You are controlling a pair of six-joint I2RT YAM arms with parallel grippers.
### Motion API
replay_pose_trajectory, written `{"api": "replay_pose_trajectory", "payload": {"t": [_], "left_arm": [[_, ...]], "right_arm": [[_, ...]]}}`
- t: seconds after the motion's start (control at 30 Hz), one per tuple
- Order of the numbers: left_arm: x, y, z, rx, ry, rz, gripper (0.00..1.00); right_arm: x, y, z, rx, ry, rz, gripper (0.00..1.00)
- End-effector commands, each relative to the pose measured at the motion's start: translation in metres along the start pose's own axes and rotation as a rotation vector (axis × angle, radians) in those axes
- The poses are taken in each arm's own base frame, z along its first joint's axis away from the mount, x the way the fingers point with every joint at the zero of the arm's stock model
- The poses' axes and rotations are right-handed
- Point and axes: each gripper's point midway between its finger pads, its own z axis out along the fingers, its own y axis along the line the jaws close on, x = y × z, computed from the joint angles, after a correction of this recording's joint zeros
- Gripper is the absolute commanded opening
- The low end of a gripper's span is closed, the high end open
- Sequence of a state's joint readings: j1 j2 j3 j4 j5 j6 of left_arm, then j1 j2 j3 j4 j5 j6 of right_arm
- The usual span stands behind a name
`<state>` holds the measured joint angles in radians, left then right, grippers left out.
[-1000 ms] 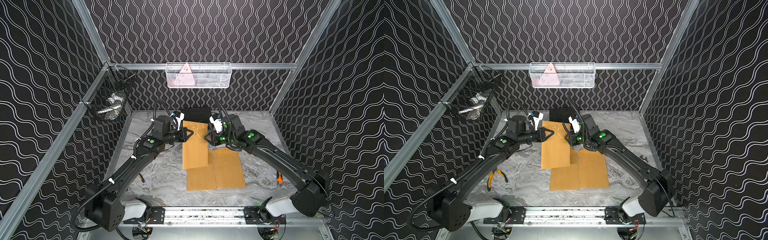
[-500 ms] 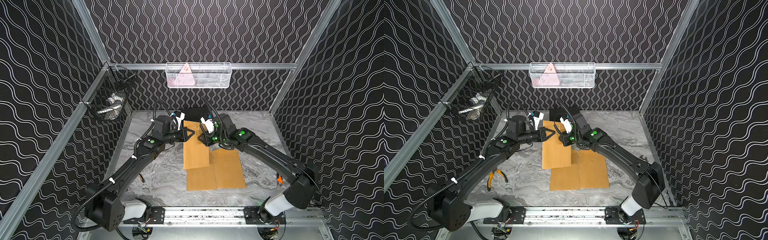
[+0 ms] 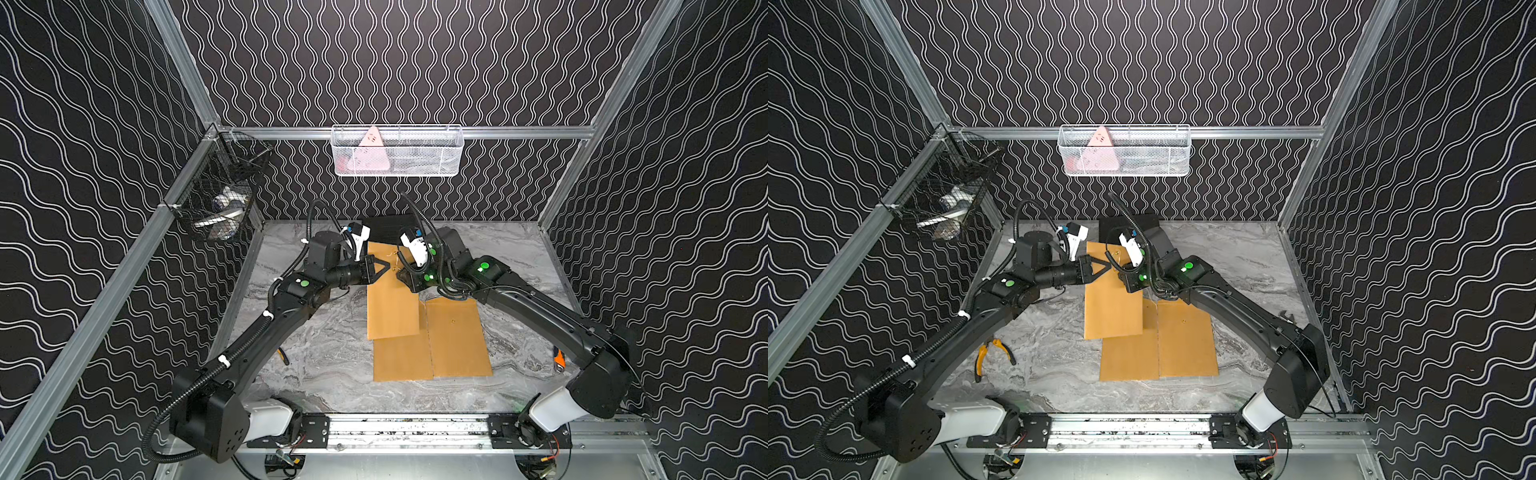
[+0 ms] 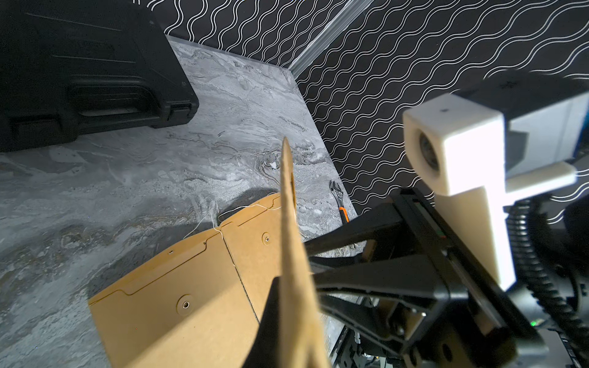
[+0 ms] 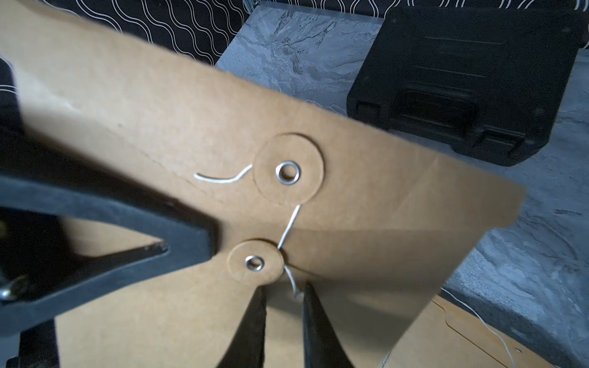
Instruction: Open the file bag
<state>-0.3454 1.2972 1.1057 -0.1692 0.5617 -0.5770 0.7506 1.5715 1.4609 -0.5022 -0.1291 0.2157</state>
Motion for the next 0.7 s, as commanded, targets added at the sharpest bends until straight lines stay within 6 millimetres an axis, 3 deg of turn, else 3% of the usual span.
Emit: {"api": "replay_pose_trajectory", "payload": {"t": [0.0,0.27,0.67], "left_arm": [[-0.0077,-0.0145,-0.0020,0.064,-0.020,0.029,0.00],[-0.0069,-0.0173,-0.0021,0.079,-0.016,0.033,0.00],[-0.0053,-0.0174,-0.0015,0.085,-0.010,0.034,0.00]], "right_arm": [[-0.0047,-0.0038,-0.0008,0.029,-0.014,-0.025,0.20],[-0.0074,-0.0045,0.0012,0.035,-0.015,-0.038,0.16],[-0.0124,-0.0031,0.0030,0.028,-0.038,-0.027,0.00]]}}
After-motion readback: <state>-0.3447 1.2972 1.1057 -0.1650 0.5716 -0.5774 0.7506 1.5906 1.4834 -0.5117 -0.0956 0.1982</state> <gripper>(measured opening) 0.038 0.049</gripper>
